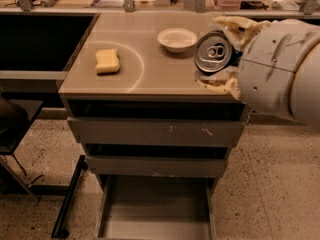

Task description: Pick pepsi can from bottom drawer and place on counter

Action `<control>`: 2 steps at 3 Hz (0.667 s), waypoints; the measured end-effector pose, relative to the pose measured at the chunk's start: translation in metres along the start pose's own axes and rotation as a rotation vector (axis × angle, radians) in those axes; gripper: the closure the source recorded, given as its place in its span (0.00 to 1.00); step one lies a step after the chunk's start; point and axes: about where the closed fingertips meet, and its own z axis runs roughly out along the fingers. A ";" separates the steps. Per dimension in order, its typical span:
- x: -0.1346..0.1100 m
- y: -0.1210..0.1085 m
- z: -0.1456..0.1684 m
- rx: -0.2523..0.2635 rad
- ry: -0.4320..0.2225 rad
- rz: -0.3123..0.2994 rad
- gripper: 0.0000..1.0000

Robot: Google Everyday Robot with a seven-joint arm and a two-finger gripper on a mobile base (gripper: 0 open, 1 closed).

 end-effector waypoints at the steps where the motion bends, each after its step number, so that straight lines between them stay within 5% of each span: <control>1: -0.011 -0.004 0.002 0.000 0.001 -0.021 1.00; 2: -0.015 -0.005 0.008 -0.041 -0.001 -0.039 1.00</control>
Offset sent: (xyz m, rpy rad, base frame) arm 0.0546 0.0222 -0.0045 -0.0476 0.0997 0.1260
